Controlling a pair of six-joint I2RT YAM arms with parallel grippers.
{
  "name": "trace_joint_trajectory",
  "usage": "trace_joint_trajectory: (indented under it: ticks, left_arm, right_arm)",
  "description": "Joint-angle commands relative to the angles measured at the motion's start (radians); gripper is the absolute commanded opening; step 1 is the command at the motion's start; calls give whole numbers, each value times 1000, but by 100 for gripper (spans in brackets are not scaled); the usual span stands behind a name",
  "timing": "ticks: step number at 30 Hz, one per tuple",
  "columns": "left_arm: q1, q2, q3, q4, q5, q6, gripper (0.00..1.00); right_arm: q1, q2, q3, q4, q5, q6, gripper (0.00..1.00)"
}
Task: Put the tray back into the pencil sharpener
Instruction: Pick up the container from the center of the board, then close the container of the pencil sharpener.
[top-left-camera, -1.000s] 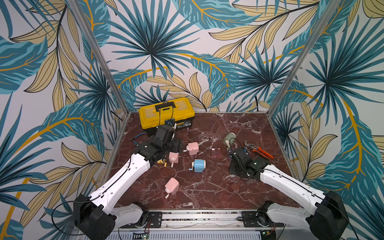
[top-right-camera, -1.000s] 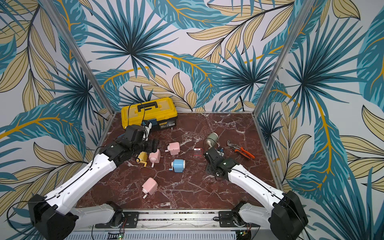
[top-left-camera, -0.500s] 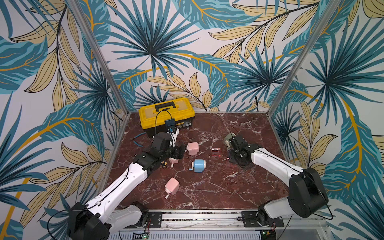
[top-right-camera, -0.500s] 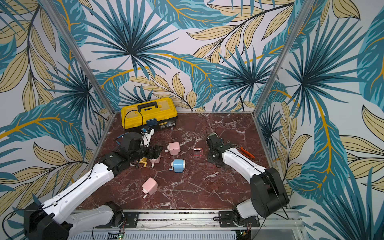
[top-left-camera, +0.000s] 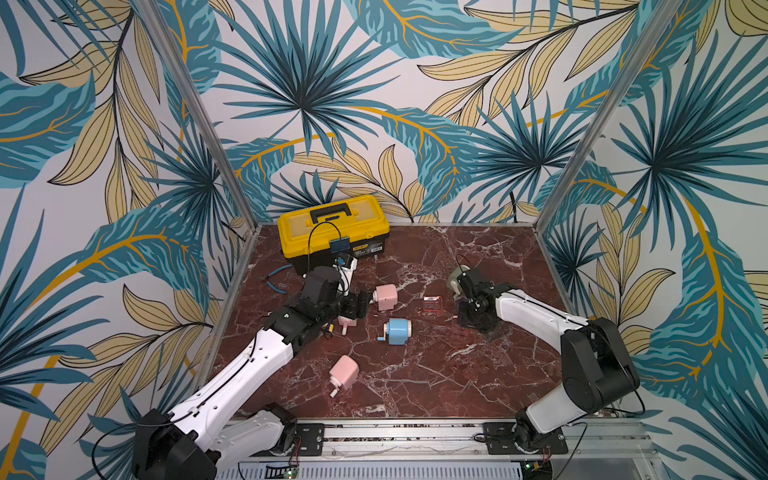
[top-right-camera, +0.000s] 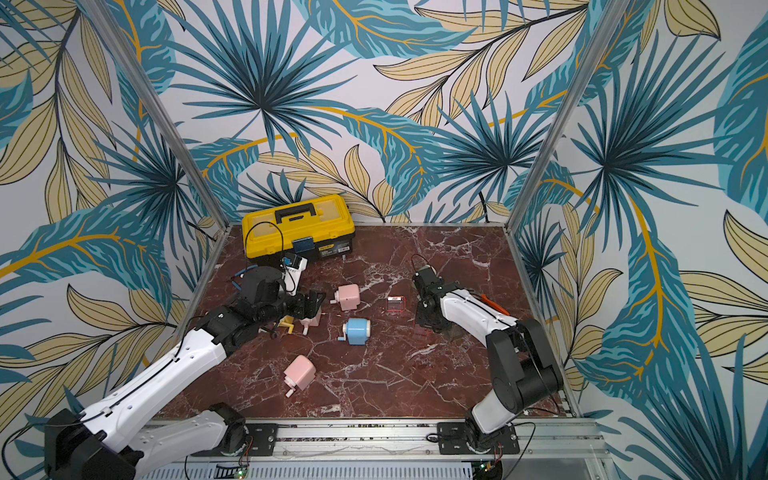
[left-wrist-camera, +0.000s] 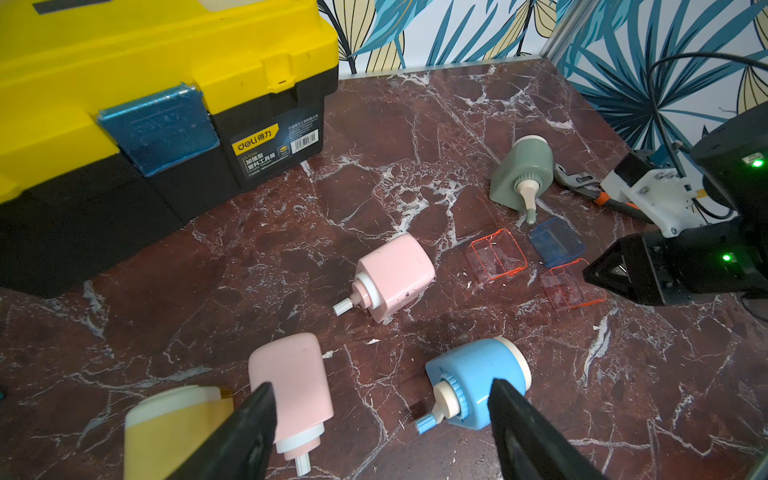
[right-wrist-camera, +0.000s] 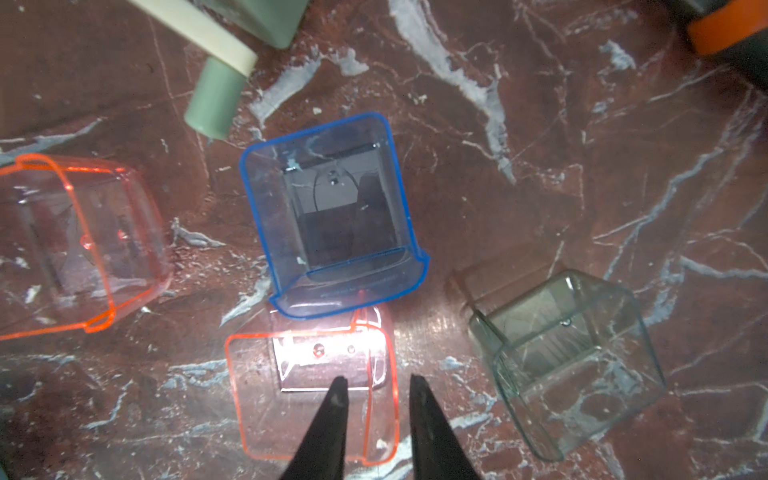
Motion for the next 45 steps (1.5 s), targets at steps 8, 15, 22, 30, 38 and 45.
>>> trace_joint_trajectory:
  ticks: [8, 15, 22, 30, 38, 45]
  left_arm:
    - [4, -23, -7, 26, 21, 19, 81]
    - [4, -32, -10, 25, 23, 28, 81]
    - [4, -46, -14, 26, 26, 51, 81]
    - [4, -57, -20, 26, 35, 101, 81]
    - [3, -57, -26, 24, 84, 169, 80]
    - [3, -83, -60, 23, 102, 159, 80]
  right_arm:
    - [-2, 46, -19, 8, -25, -21, 20]
    - [-1, 62, -23, 14, -34, -25, 16]
    - [5, 50, -16, 0, -64, -31, 8]
    - [91, -70, -48, -79, -55, -3, 6]
    - [273, -172, -107, -159, -10, 108, 7]
    - [411, -183, -160, -148, 3, 213, 6]
